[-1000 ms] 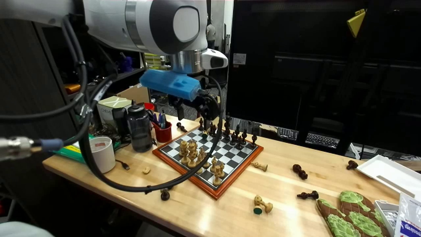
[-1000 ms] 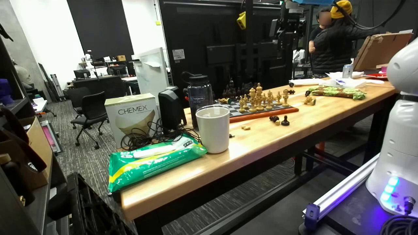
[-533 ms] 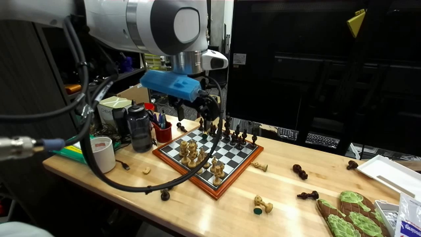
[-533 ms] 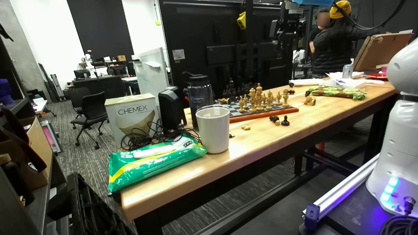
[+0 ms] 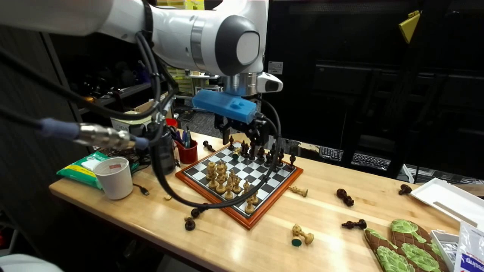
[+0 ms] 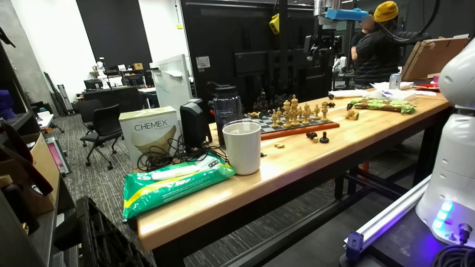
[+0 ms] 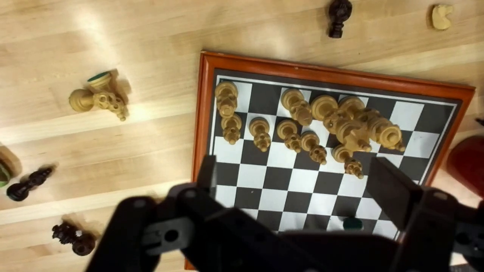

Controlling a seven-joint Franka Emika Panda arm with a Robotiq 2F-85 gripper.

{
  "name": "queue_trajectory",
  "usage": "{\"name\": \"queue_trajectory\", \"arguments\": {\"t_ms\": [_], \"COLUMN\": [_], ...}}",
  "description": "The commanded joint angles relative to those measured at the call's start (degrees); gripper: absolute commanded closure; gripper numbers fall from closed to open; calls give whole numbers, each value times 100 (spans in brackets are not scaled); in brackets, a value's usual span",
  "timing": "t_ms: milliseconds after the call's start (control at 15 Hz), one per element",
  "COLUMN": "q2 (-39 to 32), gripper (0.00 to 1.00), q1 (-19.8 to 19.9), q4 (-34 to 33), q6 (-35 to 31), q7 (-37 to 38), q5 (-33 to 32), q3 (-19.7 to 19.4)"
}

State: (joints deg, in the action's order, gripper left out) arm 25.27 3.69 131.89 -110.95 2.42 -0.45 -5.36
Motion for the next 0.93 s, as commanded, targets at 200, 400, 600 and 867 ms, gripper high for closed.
{"name": "queue_trajectory", "arguments": {"t_ms": [200,400,600,867], "q2": [-1151,-1596,-1989,-2110], "gripper": [0,0,0,0], "q1": [189,236,320,422], "q4": [-702,-915,-1113,-1105], "q6": [-562,-821,-1042,-1127], "q7": [-369,-483,-517,-400], "q5": [208,510,860,833], "q3": [-373,-521,-596,-550]}}
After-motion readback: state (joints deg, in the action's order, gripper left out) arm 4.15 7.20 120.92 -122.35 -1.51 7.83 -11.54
